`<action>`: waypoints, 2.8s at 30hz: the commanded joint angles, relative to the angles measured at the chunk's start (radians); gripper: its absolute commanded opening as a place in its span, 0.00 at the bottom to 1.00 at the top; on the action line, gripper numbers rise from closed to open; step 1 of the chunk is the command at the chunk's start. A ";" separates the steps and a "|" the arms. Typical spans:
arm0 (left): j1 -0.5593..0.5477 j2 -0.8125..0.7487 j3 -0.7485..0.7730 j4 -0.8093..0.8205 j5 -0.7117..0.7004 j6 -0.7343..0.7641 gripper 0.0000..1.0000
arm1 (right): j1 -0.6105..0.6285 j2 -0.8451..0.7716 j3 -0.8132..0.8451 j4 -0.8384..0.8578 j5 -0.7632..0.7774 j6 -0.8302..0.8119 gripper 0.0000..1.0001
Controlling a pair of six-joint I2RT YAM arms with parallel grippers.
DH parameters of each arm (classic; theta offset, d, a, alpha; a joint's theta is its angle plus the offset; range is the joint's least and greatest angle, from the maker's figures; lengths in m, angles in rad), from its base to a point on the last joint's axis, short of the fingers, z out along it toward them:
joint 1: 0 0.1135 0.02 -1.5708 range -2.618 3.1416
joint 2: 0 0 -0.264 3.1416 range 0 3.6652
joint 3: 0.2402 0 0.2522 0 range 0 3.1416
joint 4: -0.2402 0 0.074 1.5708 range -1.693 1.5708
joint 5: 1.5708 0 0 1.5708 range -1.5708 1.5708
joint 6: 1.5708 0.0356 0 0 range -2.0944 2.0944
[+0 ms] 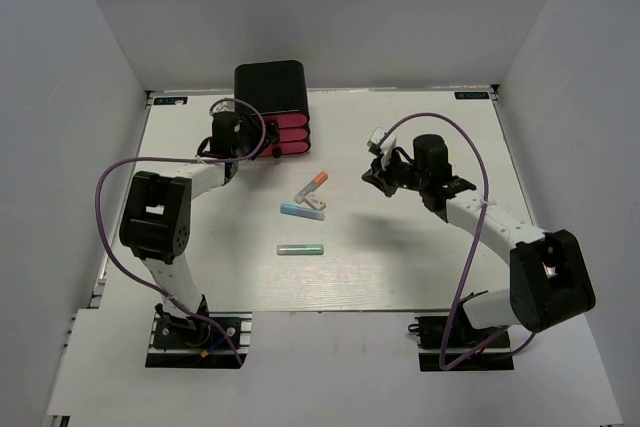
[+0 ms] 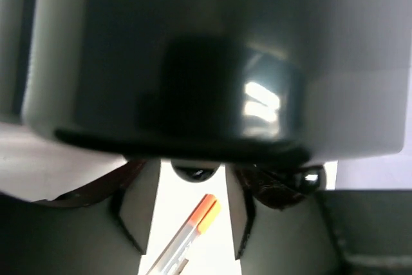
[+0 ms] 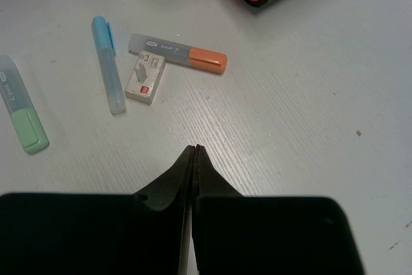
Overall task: Sort the stationery into containers
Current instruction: Open the drawer in the storage box, then pick up the pen from the center of the board.
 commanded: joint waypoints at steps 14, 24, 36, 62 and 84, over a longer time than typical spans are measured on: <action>-0.018 -0.083 -0.113 0.032 -0.051 0.013 0.25 | -0.009 0.039 0.011 0.032 -0.057 -0.065 0.03; -0.018 -0.277 -0.260 0.012 -0.024 0.045 0.23 | -0.008 0.088 0.051 -0.023 -0.142 -0.175 0.13; -0.018 -0.483 -0.383 -0.048 -0.022 0.075 0.75 | 0.054 0.332 0.287 -0.338 -0.412 -0.542 0.44; -0.018 -1.237 -0.625 -0.692 0.010 0.078 0.58 | 0.353 0.610 0.484 -0.207 -0.048 -0.430 0.47; -0.018 -1.114 -0.454 -0.694 0.330 0.487 0.58 | 0.358 0.543 0.537 -0.452 -0.117 -0.426 0.00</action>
